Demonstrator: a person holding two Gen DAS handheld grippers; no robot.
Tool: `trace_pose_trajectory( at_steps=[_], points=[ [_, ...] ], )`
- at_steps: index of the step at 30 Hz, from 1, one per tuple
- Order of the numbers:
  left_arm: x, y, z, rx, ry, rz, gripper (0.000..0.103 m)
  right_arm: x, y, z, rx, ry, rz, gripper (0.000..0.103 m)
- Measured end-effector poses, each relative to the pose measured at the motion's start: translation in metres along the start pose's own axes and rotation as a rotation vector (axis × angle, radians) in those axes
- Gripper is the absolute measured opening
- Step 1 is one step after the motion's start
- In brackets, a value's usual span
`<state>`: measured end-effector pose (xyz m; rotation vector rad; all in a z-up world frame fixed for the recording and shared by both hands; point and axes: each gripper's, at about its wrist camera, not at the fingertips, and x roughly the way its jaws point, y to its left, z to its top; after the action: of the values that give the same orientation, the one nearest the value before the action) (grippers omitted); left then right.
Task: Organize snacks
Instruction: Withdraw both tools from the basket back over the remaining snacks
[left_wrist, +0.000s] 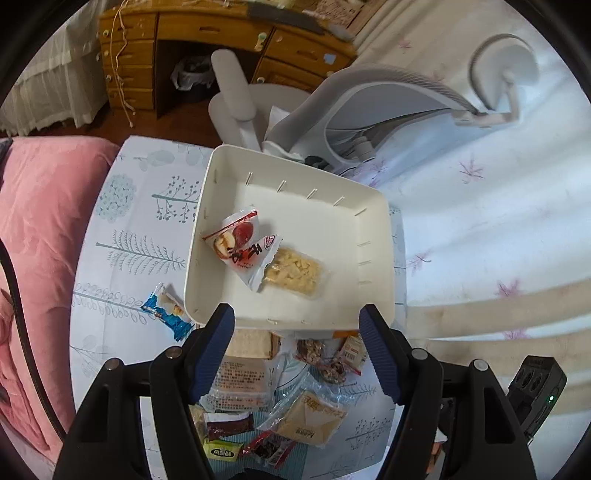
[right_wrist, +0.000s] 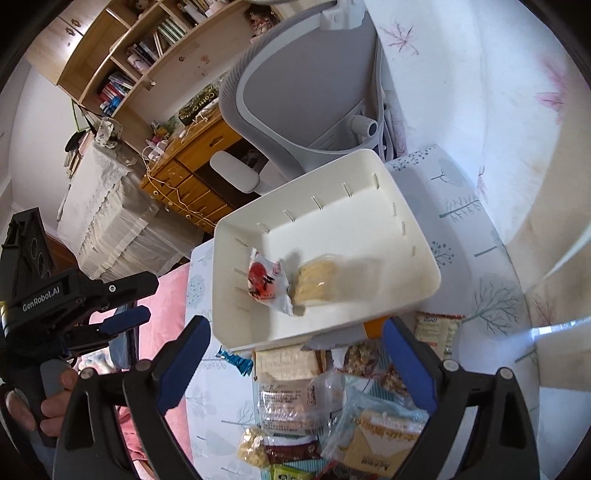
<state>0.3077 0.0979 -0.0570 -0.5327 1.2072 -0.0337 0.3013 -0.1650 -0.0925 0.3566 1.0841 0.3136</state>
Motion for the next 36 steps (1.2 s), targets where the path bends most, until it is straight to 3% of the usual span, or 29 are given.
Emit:
trace_pose_trajectory(
  at_steps=[9, 20, 28, 36],
  points=[
    [-0.043, -0.015, -0.061, 0.06, -0.064, 0.004, 0.074, -0.044, -0.017, -0.037, 0.045, -0.038, 0.006, 0.095],
    [-0.06, -0.016, -0.162, 0.043, -0.054, 0.007, 0.074, -0.079, -0.048, -0.087, 0.07, -0.036, 0.0, 0.095],
    [-0.056, -0.009, -0.215, 0.042, -0.017, 0.069, 0.074, -0.083, -0.076, -0.123, 0.153, 0.037, 0.041, 0.095],
    [-0.046, 0.001, -0.233, 0.075, 0.027, 0.155, 0.075, -0.067, -0.082, -0.162, 0.205, 0.145, 0.066, 0.095]
  ],
)
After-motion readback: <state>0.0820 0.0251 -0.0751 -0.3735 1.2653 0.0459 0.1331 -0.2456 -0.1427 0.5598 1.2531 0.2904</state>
